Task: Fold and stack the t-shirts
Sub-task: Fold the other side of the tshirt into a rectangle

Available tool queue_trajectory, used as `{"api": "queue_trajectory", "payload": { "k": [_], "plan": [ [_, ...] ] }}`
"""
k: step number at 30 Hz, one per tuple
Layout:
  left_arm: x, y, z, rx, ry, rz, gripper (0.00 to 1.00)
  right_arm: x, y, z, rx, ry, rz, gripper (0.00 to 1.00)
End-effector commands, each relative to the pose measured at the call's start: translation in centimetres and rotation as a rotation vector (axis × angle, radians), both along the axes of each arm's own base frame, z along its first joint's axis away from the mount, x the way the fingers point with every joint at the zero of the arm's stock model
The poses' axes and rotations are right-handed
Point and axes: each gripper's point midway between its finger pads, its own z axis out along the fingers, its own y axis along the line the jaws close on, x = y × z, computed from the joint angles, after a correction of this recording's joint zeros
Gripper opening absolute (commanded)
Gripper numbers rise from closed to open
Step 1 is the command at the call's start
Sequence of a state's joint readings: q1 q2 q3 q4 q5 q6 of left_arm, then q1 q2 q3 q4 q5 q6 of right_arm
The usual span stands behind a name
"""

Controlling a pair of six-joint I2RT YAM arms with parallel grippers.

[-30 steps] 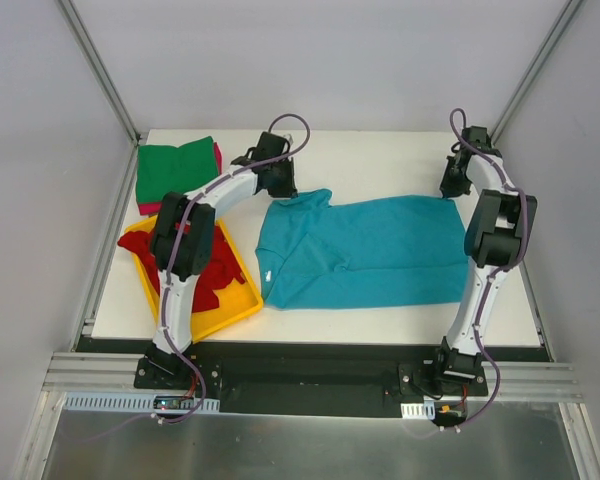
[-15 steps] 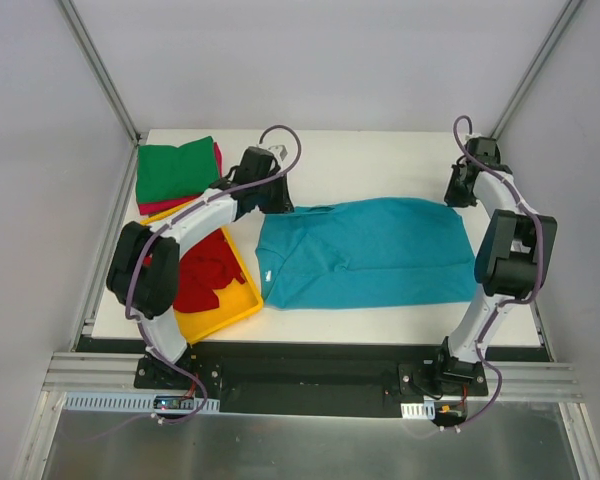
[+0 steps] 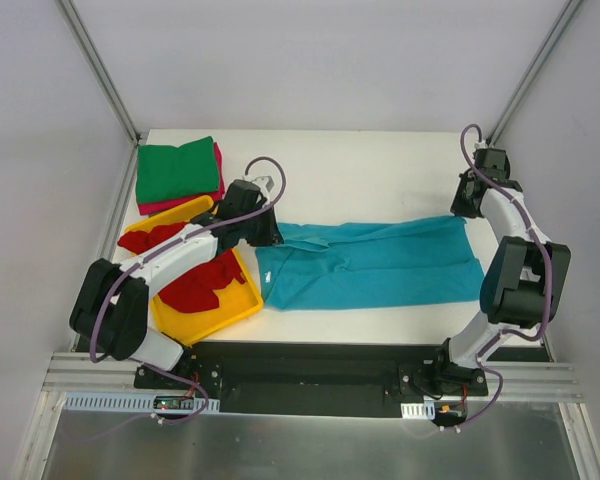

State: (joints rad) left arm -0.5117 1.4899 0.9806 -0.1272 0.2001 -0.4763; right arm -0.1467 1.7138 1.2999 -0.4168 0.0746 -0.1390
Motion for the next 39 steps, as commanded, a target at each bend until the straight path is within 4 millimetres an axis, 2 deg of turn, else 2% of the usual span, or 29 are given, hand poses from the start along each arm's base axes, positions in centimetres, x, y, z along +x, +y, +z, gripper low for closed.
{"api": "queue_trajectory", "payload": {
  "k": [1,5,13,20,22,23,24,25,26,27,28,30,31,33,36,39],
  "plan": [
    [-1.3,0.3,1.4,-0.037,-0.042,0.021,0.00,-1.6,-0.7,2.2,-0.022,-0.047,-0.029,0.00],
    [-2.6,0.5,1.1,-0.044,-0.029,0.014,0.00,-2.8,-0.5,1.7,-0.010,-0.036,-0.033,0.00],
    [-4.5,1.4,0.1,-0.039,-0.013,0.018,0.00,-4.8,-1.3,1.4,-0.024,-0.031,-0.069,0.00],
    [-6.4,0.9,-1.5,-0.041,0.044,-0.021,0.00,-6.2,-1.5,0.2,-0.013,-0.004,-0.124,0.01],
    [-6.9,0.9,-2.2,-0.039,0.073,-0.025,0.00,-7.0,-1.5,-0.6,-0.011,0.014,-0.148,0.06],
    [-7.1,1.0,-2.5,-0.034,0.083,-0.021,0.00,-7.4,-1.7,-0.7,-0.017,0.019,-0.165,0.13],
    [-7.2,1.1,-2.7,-0.031,0.091,-0.014,0.01,-7.7,-1.8,-0.8,-0.021,0.021,-0.185,0.14],
    [-7.3,1.2,-2.8,-0.025,0.095,-0.013,0.09,-8.1,-2.1,-0.9,-0.031,0.023,-0.212,0.15],
    [-7.4,1.3,-2.7,-0.024,0.094,-0.013,0.13,-8.5,-2.4,-0.3,-0.042,0.012,-0.244,0.27],
    [-7.3,1.2,-2.3,-0.028,0.085,-0.017,0.22,-8.7,-2.7,0.2,-0.044,-0.008,-0.292,0.44],
    [-7.4,1.0,-1.9,-0.034,0.075,-0.024,0.32,-8.9,-2.8,0.6,-0.046,-0.030,-0.310,0.53],
    [-7.4,0.4,-0.7,-0.052,0.045,-0.038,0.48,-8.8,-2.6,2.0,-0.034,-0.085,-0.323,0.82],
    [-7.6,-0.1,-0.2,-0.061,0.036,-0.054,0.61,-8.8,-2.5,2.6,-0.027,-0.104,-0.317,0.96],
    [-7.8,-1.1,0.9,-0.074,0.009,-0.078,0.75,-8.6,-1.7,3.6,0.010,-0.140,-0.288,0.96],
    [-7.7,-2.7,1.8,-0.084,-0.005,-0.113,0.99,-7.6,1.7,3.8,0.160,-0.167,-0.167,0.96],
    [-6.9,-3.9,1.1,-0.086,0.044,-0.101,0.99,-7.2,5.7,2.1,0.291,-0.108,-0.048,0.96]
  ]
}}
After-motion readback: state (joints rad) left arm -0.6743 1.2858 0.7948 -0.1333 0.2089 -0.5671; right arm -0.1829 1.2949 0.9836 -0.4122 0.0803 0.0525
